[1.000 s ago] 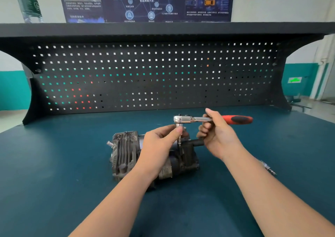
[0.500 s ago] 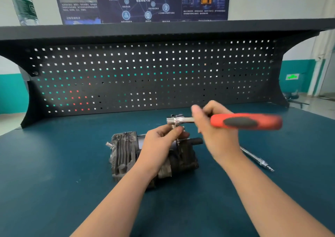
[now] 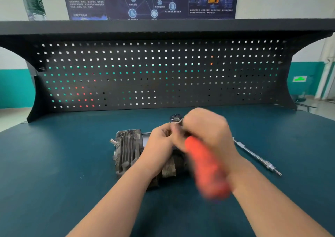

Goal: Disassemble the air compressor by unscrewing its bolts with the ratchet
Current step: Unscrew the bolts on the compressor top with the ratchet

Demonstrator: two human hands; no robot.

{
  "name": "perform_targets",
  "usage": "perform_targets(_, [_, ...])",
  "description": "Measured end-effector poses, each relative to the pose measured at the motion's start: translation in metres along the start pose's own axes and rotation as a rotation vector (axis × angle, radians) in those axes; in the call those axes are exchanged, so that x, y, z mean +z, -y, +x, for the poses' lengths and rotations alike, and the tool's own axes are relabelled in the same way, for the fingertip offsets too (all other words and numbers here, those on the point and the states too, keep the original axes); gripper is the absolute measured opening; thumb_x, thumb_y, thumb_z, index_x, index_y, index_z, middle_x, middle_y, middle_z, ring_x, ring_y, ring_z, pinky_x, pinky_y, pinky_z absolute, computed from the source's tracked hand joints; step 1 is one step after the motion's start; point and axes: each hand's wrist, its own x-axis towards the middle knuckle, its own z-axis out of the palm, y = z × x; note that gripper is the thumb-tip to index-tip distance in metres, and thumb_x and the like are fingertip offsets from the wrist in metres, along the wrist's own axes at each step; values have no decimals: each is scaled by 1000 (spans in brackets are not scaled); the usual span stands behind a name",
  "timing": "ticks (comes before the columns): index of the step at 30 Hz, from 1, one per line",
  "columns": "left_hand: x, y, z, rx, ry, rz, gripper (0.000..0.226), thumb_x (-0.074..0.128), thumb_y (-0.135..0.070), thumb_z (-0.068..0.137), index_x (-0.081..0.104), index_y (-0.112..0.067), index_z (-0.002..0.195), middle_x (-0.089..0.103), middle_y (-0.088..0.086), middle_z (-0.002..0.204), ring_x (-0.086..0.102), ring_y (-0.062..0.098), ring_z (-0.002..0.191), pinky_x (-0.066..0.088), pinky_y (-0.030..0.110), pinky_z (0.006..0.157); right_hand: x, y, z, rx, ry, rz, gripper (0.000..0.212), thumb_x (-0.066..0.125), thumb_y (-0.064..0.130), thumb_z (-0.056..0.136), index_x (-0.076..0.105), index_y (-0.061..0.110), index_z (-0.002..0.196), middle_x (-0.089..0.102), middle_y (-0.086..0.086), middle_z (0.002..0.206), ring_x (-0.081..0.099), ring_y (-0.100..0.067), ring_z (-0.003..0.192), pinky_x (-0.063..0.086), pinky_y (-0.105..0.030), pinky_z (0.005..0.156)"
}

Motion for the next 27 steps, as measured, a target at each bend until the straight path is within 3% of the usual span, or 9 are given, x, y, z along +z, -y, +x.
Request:
perform_targets(3, [2, 0, 0, 55, -38, 67, 31, 48, 3, 92, 53, -11, 65, 59, -19, 47, 51, -5, 55, 41, 7, 50, 5, 2, -7, -77, -14, -61, 32, 71, -5, 71, 47, 11, 57, 38, -2, 55, 29, -12, 55, 30, -23, 51])
perform_targets(6, [4, 4, -8, 70, -36, -41, 16, 57, -14, 91, 70, -5, 93, 74, 0, 88, 67, 6, 83, 51, 16, 71, -3, -16, -6, 474, -222, 193, 35, 63, 23, 81, 39, 20, 55, 38, 2, 51, 32, -2, 50, 30, -15, 50])
perform_targets(10, [2, 8, -5, -13, -25, -207, 26, 63, -25, 86, 71, -3, 98, 73, 10, 96, 69, 23, 93, 56, 34, 78, -5, -55, -14, 1281, -398, 950, 33, 63, 23, 86, 43, 24, 61, 38, 7, 45, 32, -10, 43, 24, -21, 46])
perform_targets(13, [0, 13, -3, 5, -19, -196, 37, 65, -35, 78, 70, -6, 100, 73, 10, 98, 69, 22, 96, 56, 33, 79, 7, -63, -24, 1505, -439, 1160, 30, 59, 22, 90, 41, 19, 66, 35, 6, 43, 27, -8, 37, 20, -22, 50])
perform_targets(16, [-2, 15, 1, 1, 41, -207, 26, 60, -28, 87, 70, -11, 103, 71, 8, 106, 65, 22, 105, 52, 33, 89, 5, -50, -10, 1311, -484, 992, 34, 57, 15, 89, 37, 22, 63, 34, 6, 43, 28, -8, 36, 22, -23, 50])
perform_targets(19, [-3, 15, 0, 13, 60, -202, 18, 53, -15, 94, 68, -8, 100, 73, 5, 100, 67, 16, 99, 51, 31, 88, -1, -26, 3, 735, -272, 367, 40, 60, 24, 83, 31, 24, 54, 33, 8, 47, 30, -5, 45, 28, -19, 49])
perform_targets(23, [5, 10, -3, 156, -55, 34, 26, 48, -11, 82, 41, -15, 57, 55, -30, 47, 51, -16, 50, 38, 0, 57, 2, 4, 0, -68, 34, -94, 39, 67, 12, 83, 37, 20, 59, 31, 2, 53, 24, -13, 54, 25, -25, 49])
perform_targets(25, [4, 11, -3, 186, -44, 51, 27, 52, -11, 81, 50, -17, 55, 56, -27, 48, 50, -15, 49, 37, 1, 51, 3, 2, -4, -14, 11, -78, 39, 73, 1, 76, 42, 13, 56, 35, -1, 53, 27, -10, 52, 27, -22, 48])
perform_targets(27, [2, 12, -3, 142, 15, -58, 20, 57, -14, 90, 69, -16, 73, 71, -12, 71, 64, -5, 67, 45, 7, 62, -2, -7, -5, 320, -113, 145, 39, 71, 12, 79, 42, 15, 53, 41, -6, 54, 32, -3, 48, 29, -13, 48])
